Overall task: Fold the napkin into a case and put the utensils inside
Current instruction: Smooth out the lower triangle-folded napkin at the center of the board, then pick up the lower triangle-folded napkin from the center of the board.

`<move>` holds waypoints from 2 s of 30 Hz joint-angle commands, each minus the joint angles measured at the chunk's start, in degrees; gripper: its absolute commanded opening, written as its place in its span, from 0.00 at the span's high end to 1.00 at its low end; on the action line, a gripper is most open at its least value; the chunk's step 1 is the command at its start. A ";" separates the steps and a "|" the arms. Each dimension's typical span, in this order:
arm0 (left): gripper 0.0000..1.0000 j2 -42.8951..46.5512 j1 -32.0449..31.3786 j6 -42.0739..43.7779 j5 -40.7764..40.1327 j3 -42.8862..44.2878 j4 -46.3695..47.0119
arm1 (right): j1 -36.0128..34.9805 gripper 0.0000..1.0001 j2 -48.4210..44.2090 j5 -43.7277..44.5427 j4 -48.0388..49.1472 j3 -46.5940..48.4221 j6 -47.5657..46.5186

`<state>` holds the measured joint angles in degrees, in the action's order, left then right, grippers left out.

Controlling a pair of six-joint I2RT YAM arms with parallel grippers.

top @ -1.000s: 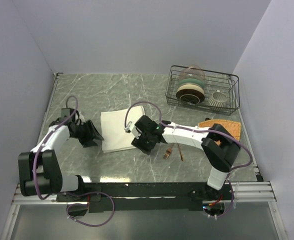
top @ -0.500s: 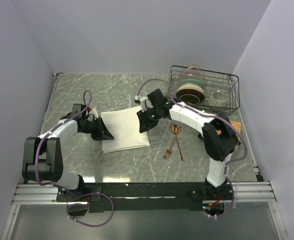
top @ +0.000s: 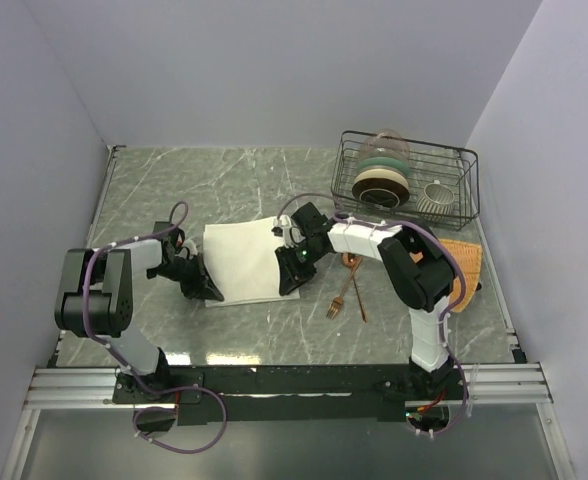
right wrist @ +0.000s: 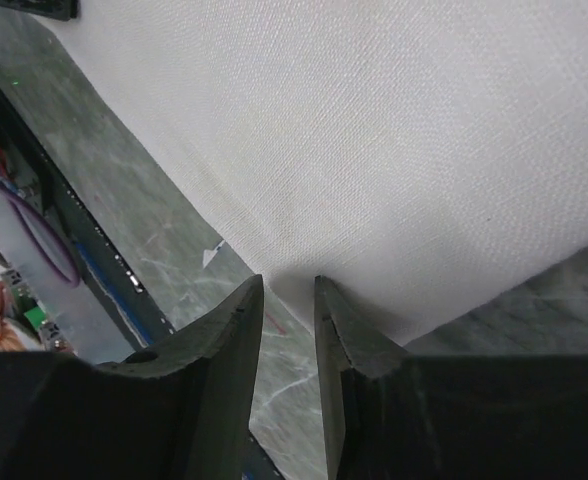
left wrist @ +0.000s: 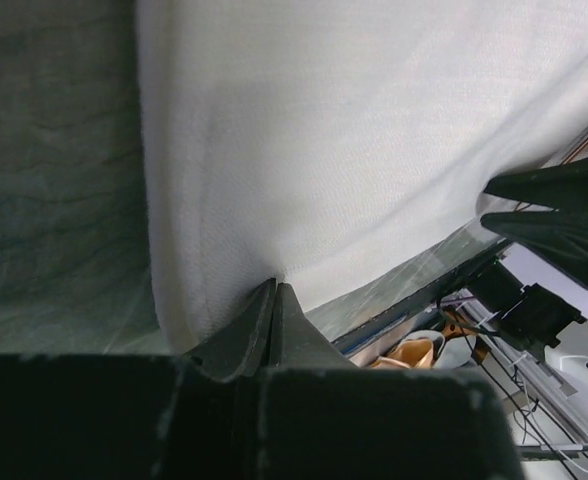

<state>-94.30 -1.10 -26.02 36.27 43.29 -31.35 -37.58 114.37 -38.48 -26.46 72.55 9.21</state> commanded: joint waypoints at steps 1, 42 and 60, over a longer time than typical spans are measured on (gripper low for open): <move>0.99 2.36 0.75 0.35 -3.14 -1.71 -2.65 | -1.44 0.63 -2.82 -0.63 -0.44 -3.12 2.04; 0.55 -5.54 11.47 12.57 3.99 24.74 9.82 | 15.35 0.27 21.77 -3.70 0.88 34.58 10.47; 0.55 -5.28 13.50 11.87 3.02 23.86 10.35 | 15.17 1.00 17.56 -9.69 5.45 32.57 3.89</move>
<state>-100.57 11.92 -14.31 39.55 65.98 -22.13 -22.04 137.08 -46.37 -24.05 105.78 18.17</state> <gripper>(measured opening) 0.445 0.026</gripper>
